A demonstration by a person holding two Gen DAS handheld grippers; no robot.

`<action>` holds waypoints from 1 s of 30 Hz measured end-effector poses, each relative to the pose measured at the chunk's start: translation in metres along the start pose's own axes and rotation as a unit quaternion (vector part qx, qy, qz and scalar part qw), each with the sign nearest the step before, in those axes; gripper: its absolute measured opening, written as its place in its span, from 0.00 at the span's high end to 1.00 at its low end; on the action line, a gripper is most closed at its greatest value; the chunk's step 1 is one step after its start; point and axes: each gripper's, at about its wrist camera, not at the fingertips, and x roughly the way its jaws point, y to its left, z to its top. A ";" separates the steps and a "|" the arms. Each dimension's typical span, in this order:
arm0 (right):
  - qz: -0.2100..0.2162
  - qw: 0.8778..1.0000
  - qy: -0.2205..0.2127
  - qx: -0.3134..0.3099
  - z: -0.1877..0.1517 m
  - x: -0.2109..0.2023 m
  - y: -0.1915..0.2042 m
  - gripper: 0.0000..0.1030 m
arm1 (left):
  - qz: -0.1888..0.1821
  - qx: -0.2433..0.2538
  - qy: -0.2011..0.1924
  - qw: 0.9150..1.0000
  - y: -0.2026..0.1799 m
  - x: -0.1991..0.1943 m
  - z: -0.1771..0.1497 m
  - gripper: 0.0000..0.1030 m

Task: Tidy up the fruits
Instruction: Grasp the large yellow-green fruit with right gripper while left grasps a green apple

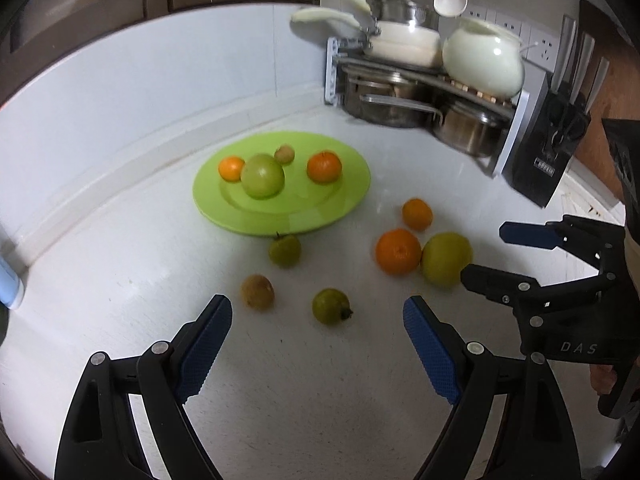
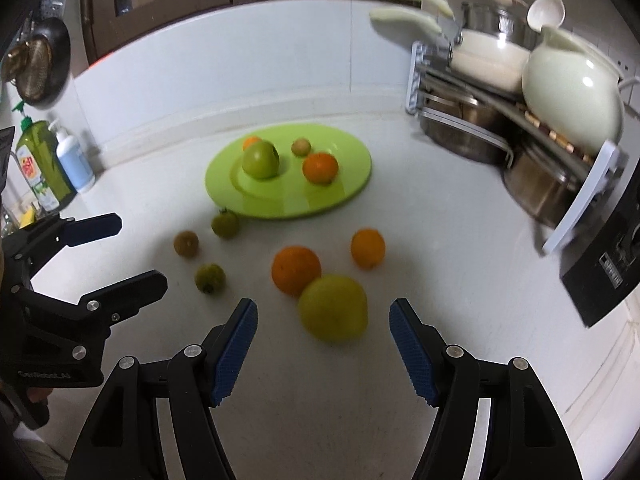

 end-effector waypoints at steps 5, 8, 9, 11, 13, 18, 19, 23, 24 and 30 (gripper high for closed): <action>-0.002 1.000 0.014 0.002 -0.005 0.011 -0.002 0.33 | -0.009 0.000 0.021 1.000 0.001 0.017 -0.004 0.21; 0.000 1.000 0.024 0.003 -0.007 0.018 -0.002 0.33 | -0.016 -0.003 0.034 0.999 0.003 0.028 -0.005 0.25; 0.000 1.000 0.027 0.005 -0.008 0.021 -0.002 0.33 | -0.018 -0.003 0.038 0.999 0.004 0.031 -0.005 0.28; 0.002 0.999 0.032 0.008 -0.008 0.025 -0.003 0.33 | -0.022 -0.002 0.045 0.999 0.004 0.038 -0.006 0.31; 0.004 0.999 0.037 0.012 -0.007 0.030 -0.004 0.33 | -0.025 -0.001 0.051 0.998 0.004 0.043 -0.005 0.34; 0.007 0.999 0.043 0.018 -0.005 0.039 -0.007 0.34 | -0.038 -0.001 0.058 0.998 0.002 0.052 -0.002 0.40; 0.007 0.999 0.044 0.018 -0.004 0.040 -0.007 0.34 | -0.038 0.000 0.060 0.997 0.002 0.053 -0.001 0.43; 0.005 0.999 0.046 0.023 -0.002 0.045 -0.010 0.36 | -0.043 0.000 0.063 0.997 0.002 0.059 0.003 0.50; 0.005 0.999 0.047 0.025 -0.002 0.046 -0.010 0.38 | -0.046 0.000 0.065 0.997 0.002 0.061 0.004 0.52; 0.009 0.998 0.049 0.029 0.001 0.051 -0.011 0.45 | -0.048 0.006 0.071 0.996 -0.001 0.065 0.005 0.65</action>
